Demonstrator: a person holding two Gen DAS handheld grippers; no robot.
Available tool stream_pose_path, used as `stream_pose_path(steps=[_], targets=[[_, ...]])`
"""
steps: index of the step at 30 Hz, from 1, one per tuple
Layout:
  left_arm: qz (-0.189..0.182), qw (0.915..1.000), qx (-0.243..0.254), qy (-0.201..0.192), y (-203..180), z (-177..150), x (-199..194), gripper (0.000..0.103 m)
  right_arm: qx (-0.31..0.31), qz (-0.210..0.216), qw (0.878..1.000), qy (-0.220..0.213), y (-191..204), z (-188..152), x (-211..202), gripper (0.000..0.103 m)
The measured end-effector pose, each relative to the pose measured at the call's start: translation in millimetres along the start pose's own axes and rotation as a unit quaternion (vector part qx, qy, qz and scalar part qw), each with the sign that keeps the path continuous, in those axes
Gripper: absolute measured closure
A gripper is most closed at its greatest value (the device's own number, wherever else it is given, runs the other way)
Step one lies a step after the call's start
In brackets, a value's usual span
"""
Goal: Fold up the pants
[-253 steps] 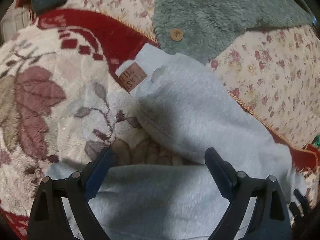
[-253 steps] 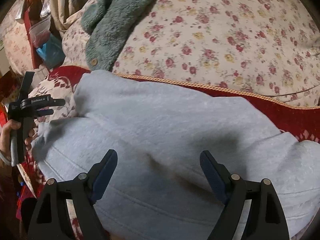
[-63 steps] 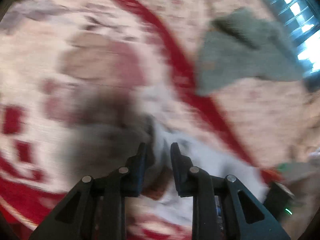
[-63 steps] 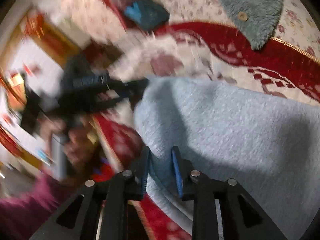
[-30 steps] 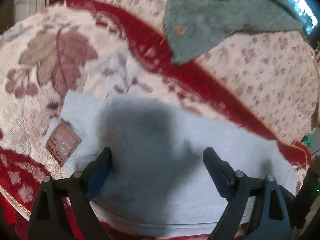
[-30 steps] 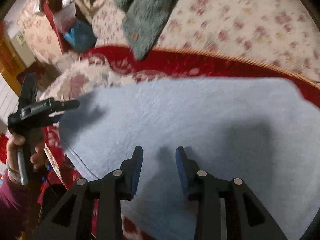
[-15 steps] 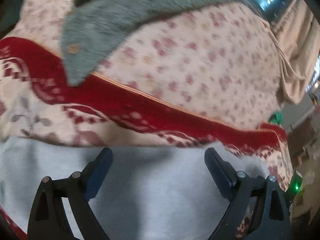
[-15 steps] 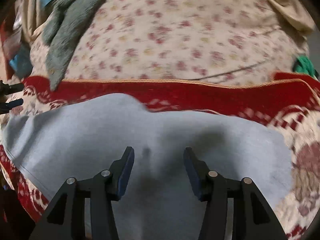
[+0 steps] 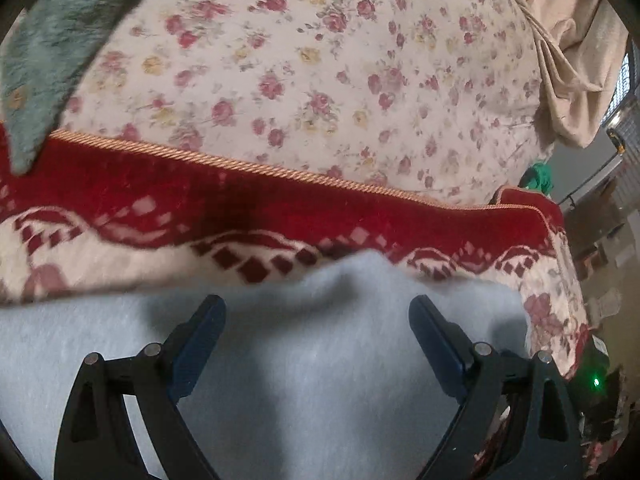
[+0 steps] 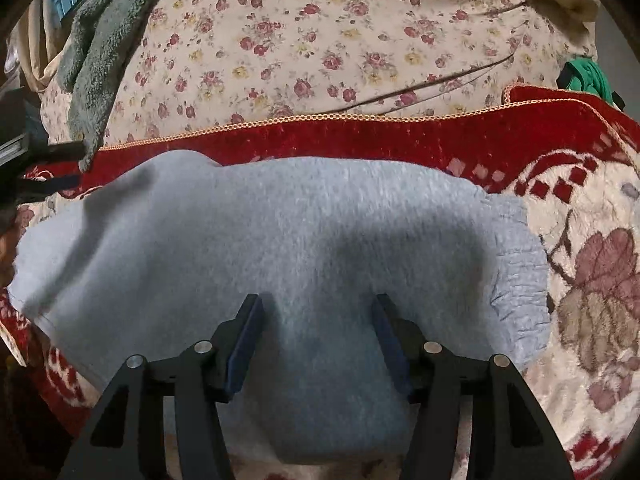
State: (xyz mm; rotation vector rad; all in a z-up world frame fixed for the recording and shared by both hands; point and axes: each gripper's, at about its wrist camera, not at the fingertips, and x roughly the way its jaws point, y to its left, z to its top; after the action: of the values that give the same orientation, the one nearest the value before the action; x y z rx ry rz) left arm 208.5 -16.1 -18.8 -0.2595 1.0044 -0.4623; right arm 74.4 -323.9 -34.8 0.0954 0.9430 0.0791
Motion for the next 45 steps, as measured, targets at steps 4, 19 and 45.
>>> stream_pose_path(steps=[4, 19, 45], targets=[[-0.054, 0.9973, -0.027, 0.042, 6, 27, 35, 0.011, 0.037, 0.087, 0.995, -0.021, -2, 18, -3, 0.039], [-0.14, 0.9679, -0.026, 0.207, -21, 44, 129, 0.011, 0.004, 0.147, 0.989, 0.002, 29, 48, 45, 0.038], [-0.152, 0.9817, -0.006, 0.115, -23, 54, 109, 0.094, -0.072, 0.155, 0.98, -0.098, 90, 74, 44, 0.061]])
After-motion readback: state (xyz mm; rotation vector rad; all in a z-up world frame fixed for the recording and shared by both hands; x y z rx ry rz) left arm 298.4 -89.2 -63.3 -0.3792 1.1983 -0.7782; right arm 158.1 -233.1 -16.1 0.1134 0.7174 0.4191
